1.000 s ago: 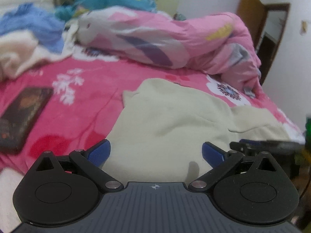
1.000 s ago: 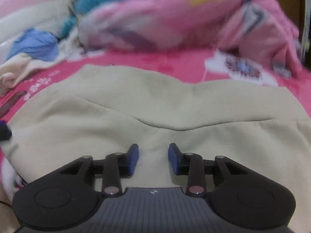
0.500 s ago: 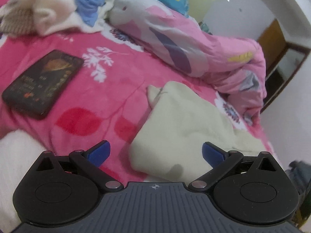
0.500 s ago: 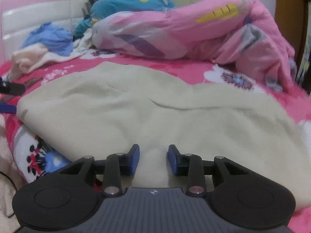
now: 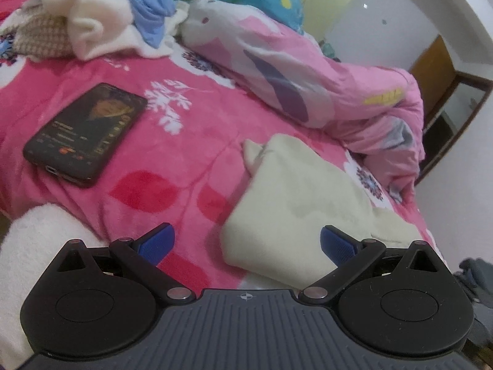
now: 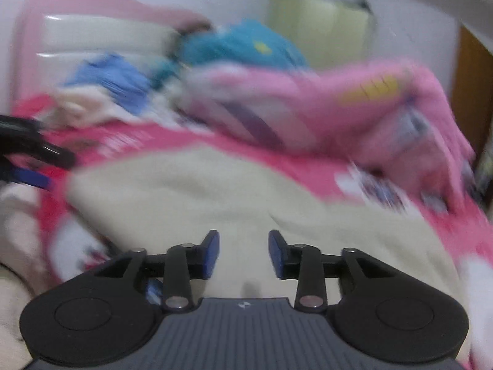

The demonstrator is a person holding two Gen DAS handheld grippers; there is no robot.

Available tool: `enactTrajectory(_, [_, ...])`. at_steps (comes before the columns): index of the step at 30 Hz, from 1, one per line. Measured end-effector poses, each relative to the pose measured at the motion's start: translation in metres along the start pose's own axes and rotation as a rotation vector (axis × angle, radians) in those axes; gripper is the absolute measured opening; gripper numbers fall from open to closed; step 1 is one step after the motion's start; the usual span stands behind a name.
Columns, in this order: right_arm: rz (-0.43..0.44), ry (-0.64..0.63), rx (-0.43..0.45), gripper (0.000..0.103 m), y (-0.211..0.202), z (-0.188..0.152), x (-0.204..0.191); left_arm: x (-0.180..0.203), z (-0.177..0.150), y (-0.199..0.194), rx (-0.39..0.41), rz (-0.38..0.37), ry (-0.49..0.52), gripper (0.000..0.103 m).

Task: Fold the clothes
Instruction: 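Grasp the hoodie edge with the right gripper and lift it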

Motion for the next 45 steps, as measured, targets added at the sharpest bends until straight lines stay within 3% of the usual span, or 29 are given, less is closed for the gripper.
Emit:
enactTrajectory(6, [0.178,-0.307,0.003,0.056,0.026,-0.002,-0.086,-0.02,0.007,-0.011,0.02,-0.033,-0.12,0.102])
enactTrajectory(10, [0.202,-0.456,-0.01,0.057,0.056,-0.014,-0.136,-0.03,0.013,-0.018,0.042,-0.049,-0.152,0.102])
enactTrajectory(14, [0.199,-0.48,-0.07,0.056,0.081,-0.02,-0.148,-0.041,0.018,-0.018,0.048,-0.084,-0.188,0.102])
enactTrajectory(15, [0.199,-0.484,-0.085,0.05,0.087,-0.021,-0.15,-0.044,0.02,-0.015,0.044,-0.104,-0.203,0.102])
enactTrajectory(18, [0.21,-0.319,-0.102,0.026,0.085,-0.003,-0.133,-0.053,0.026,-0.004,0.031,-0.167,-0.249,0.103])
enactTrajectory(19, [0.215,-0.265,-0.1,0.023,0.084,0.003,-0.127,-0.056,0.029,0.003,0.024,-0.202,-0.274,0.103])
enactTrajectory(21, [0.223,-0.177,-0.092,0.022,0.078,0.008,-0.118,-0.057,0.035,0.021,0.0,-0.262,-0.316,0.103])
enactTrajectory(25, [0.21,-0.169,-0.066,0.021,0.071,0.007,-0.119,-0.055,0.05,0.072,-0.1,-0.371,-0.362,0.103])
enactTrajectory(34, [0.197,-0.09,0.009,0.02,0.058,0.027,-0.102,-0.047,0.077,0.128,-0.231,-0.494,-0.422,0.103])
enactTrajectory(40, [0.202,-0.067,0.026,0.02,0.052,0.031,-0.094,-0.027,0.075,0.163,-0.334,-0.496,-0.403,0.101])
enactTrajectory(41, [0.204,-0.069,0.025,0.02,0.052,0.031,-0.095,-0.024,0.076,0.168,-0.344,-0.48,-0.395,0.1])
enactTrajectory(43, [0.207,-0.073,0.025,0.02,0.053,0.03,-0.096,-0.018,0.079,0.174,-0.354,-0.442,-0.365,0.082])
enactTrajectory(44, [0.209,-0.075,0.025,0.02,0.054,0.029,-0.096,-0.015,0.079,0.176,-0.367,-0.43,-0.353,0.054])
enactTrajectory(45, [0.209,-0.074,0.027,0.02,0.054,0.03,-0.095,-0.014,0.078,0.18,-0.39,-0.42,-0.353,0.043])
Point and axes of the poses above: each gripper's, at about its wrist camera, not at the fingertips, and y roughly the way its jaws point, x to its right, z to its top, the point moved 2 cm from there along y, roughly the way its jaws point, and after that the axes turned 13 degrees about y, right-handed, at the moved point
